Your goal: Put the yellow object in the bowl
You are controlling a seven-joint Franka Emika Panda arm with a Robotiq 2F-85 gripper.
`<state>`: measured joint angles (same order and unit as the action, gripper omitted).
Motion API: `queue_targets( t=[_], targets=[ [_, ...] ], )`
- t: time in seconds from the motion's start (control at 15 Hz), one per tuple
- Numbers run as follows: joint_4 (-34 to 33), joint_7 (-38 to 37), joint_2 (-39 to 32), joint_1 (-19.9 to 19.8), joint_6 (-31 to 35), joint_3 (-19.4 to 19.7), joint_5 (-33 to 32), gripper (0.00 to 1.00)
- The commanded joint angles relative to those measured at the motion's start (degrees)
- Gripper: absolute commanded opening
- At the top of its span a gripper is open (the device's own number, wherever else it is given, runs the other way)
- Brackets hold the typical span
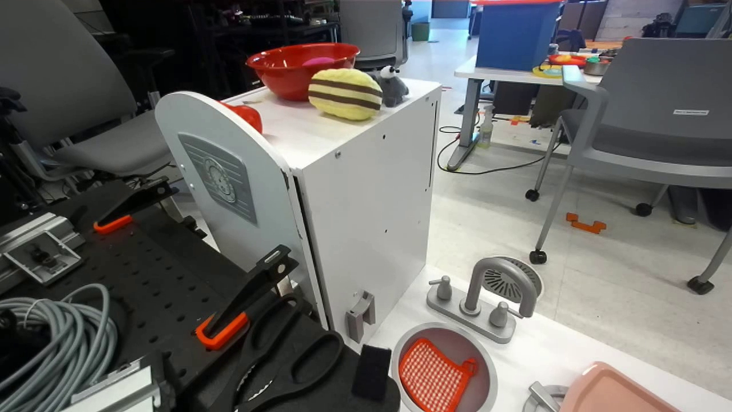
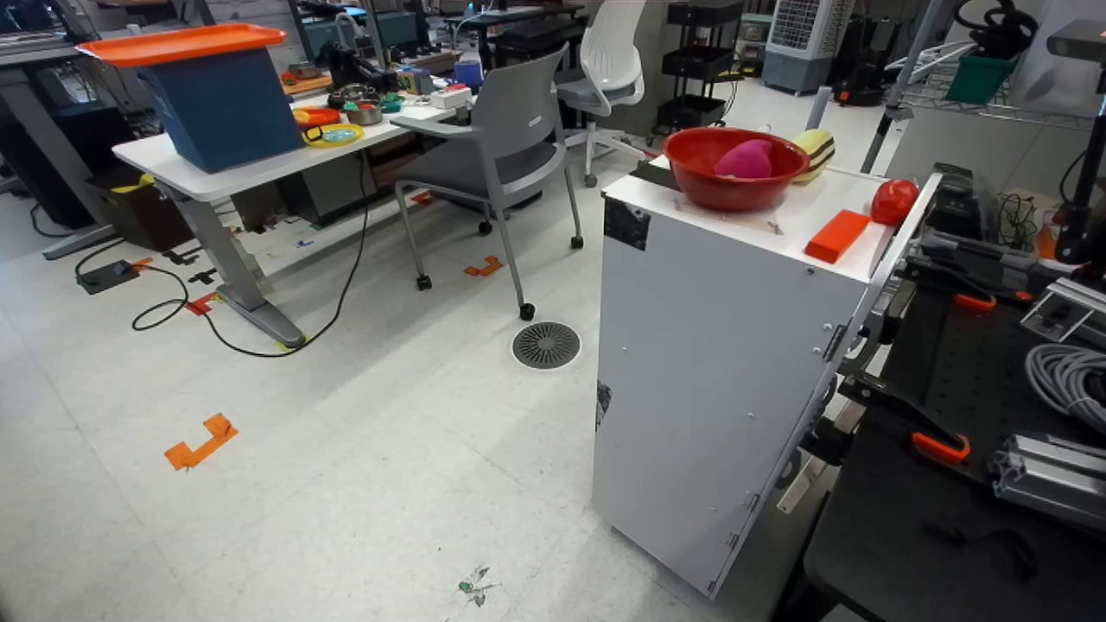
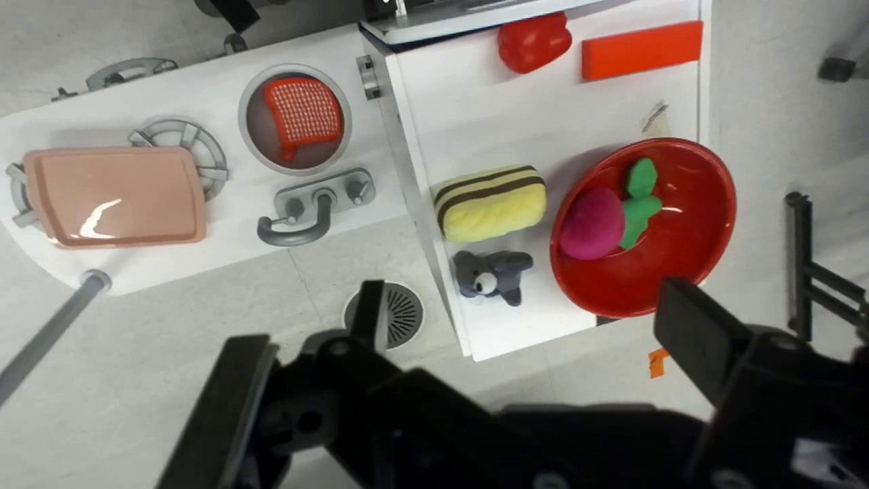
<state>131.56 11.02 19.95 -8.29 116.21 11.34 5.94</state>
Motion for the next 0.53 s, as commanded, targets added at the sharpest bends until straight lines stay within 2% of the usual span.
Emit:
queue_targets(
  t=[0.0,0.47],
  targets=[
    [-1.6,-4.4,-3.7,-2.9,-1.0,1.7,-2.0,1.00],
    [-7.0,-8.7,-11.7,-4.0,-1.6,1.3,-4.7,1.00]
  ],
)
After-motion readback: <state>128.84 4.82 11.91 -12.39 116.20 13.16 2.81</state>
